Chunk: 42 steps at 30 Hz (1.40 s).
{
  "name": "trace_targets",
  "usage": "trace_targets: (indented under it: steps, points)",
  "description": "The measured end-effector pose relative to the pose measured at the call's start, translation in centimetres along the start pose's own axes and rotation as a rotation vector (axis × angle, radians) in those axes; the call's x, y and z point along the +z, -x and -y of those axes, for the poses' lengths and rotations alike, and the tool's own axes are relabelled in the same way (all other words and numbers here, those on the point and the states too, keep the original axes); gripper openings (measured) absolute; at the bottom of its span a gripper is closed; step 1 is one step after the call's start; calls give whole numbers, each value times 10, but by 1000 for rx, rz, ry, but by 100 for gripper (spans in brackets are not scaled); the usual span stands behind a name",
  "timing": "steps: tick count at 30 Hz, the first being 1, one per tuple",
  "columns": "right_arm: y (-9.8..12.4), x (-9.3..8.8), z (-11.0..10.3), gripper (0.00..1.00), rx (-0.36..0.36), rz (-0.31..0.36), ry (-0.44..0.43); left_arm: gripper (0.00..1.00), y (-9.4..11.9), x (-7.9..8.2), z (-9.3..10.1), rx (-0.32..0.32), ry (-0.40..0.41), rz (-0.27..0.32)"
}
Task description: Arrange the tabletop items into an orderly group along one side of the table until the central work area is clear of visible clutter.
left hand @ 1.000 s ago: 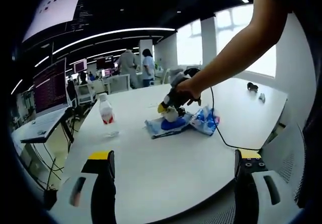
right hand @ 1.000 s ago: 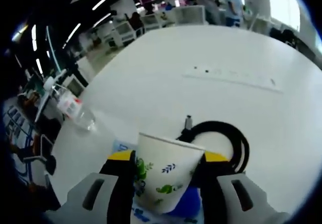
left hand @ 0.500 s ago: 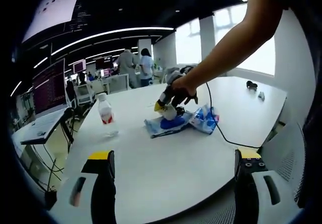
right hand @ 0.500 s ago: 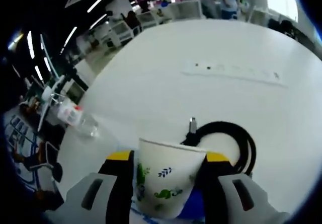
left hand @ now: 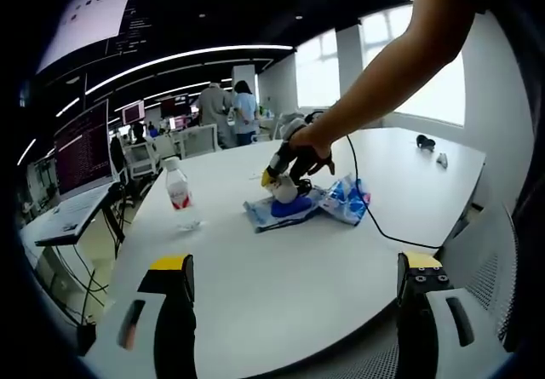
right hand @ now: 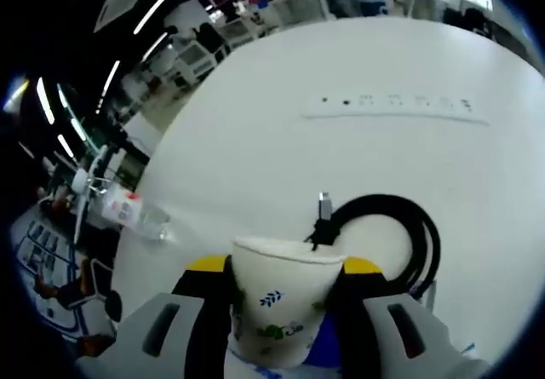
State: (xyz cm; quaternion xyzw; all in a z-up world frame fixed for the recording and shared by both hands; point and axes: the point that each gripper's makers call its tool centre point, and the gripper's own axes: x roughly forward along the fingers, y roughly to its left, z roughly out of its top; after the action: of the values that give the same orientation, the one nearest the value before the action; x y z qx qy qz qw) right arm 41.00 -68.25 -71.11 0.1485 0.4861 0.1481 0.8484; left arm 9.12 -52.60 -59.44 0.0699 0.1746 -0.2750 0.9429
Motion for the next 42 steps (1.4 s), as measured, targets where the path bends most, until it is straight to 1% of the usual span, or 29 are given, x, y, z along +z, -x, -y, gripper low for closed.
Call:
trace_targets:
  steps: [3, 7, 17, 22, 26, 30, 33, 34, 38, 42]
  points:
    - [1, 0, 1, 44, 8, -1, -10, 100, 0, 0, 0, -2, 0, -1]
    - [3, -3, -1, 43, 25, -12, 5, 100, -1, 0, 2, -6, -6, -3]
    - [8, -4, -1, 40, 59, -16, -6, 100, -1, -1, 3, -10, -10, -5]
    - [10, -7, -7, 38, 82, -25, 19, 100, -1, -1, 3, -11, -13, -7]
    - [14, -5, -13, 38, 98, -12, 35, 100, -1, -1, 3, -9, -13, -7]
    - [17, -2, -22, 37, 121, 3, 77, 100, -1, -1, 3, -9, -13, -8]
    - [19, 1, -28, 37, 139, 30, 133, 100, -1, -2, 3, -10, -13, -7]
    - [20, 3, -32, 37, 148, 46, 164, 100, -1, -2, 3, -10, -13, -8]
    - [20, 5, -42, 37, 171, 75, 204, 100, -2, -3, 4, -10, -12, -9]
    - [19, 5, -50, 37, 192, 97, 219, 100, -2, -2, 4, -12, -10, -8]
